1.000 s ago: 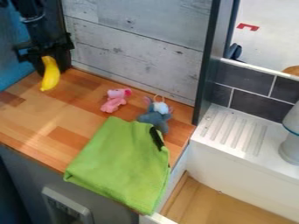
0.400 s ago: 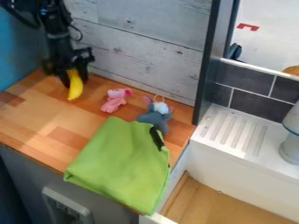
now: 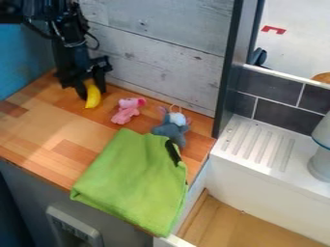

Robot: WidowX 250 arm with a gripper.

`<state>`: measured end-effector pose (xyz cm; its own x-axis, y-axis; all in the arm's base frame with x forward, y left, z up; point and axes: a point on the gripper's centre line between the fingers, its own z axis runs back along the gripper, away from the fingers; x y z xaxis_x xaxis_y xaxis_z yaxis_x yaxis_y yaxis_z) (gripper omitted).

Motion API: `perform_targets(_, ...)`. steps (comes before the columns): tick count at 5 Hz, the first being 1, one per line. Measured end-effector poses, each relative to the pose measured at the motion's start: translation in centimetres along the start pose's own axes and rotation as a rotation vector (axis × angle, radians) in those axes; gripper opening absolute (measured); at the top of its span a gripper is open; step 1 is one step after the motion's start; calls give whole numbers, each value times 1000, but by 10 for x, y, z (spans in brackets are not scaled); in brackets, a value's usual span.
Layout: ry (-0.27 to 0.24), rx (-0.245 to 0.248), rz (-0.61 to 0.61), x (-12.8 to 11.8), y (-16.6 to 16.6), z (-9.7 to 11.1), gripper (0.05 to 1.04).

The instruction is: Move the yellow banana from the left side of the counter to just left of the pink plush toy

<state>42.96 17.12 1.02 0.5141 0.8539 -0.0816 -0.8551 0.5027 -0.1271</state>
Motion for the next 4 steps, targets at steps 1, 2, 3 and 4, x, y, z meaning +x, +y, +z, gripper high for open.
perform_targets(1, -6, 4, 7, 0, 2, -1, 609)
perform_targets(2, -19, 69, 18, 0, 13, 3, 891)
perform_targets(3, -24, 69, 27, 0, 14, 12, 1006)
perform_targets(4, -67, 12, 50, 4, 15, 46, 1003)
